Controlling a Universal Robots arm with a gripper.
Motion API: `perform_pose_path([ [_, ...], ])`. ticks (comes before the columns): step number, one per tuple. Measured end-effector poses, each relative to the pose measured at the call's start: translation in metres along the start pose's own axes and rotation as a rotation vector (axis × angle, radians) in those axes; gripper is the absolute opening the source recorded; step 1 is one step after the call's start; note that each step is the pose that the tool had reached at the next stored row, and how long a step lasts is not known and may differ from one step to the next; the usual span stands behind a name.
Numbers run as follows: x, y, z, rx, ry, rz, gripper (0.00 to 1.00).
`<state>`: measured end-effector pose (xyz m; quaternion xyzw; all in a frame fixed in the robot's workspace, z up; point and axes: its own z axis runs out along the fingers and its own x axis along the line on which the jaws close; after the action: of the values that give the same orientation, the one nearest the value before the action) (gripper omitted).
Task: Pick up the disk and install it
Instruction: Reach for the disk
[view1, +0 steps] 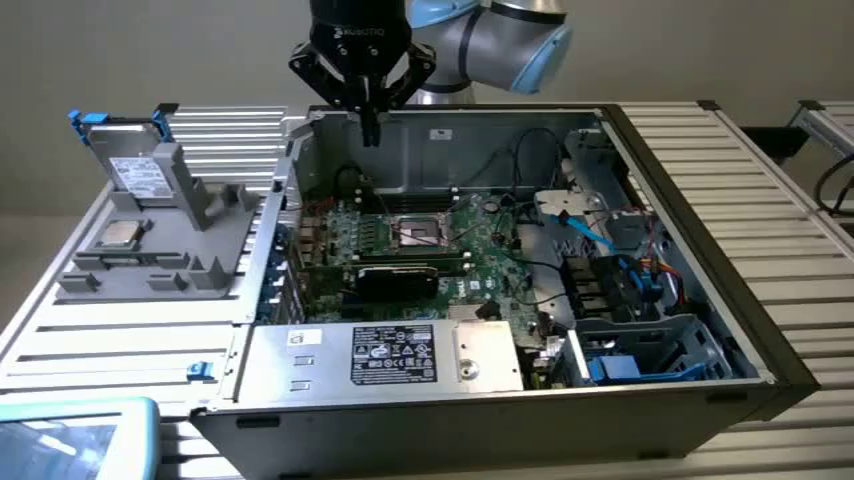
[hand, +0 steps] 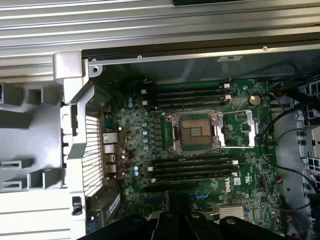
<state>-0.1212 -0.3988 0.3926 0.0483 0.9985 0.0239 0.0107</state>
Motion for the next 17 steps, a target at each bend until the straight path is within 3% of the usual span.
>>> perform_pose_path([
  [14,0.0,0.0,0.0,0.0002,-0.0004,0.007,0.11],
  [17,0.0044,-0.0004,-0.0001,0.0002,-0.0004,0.007,0.11],
])
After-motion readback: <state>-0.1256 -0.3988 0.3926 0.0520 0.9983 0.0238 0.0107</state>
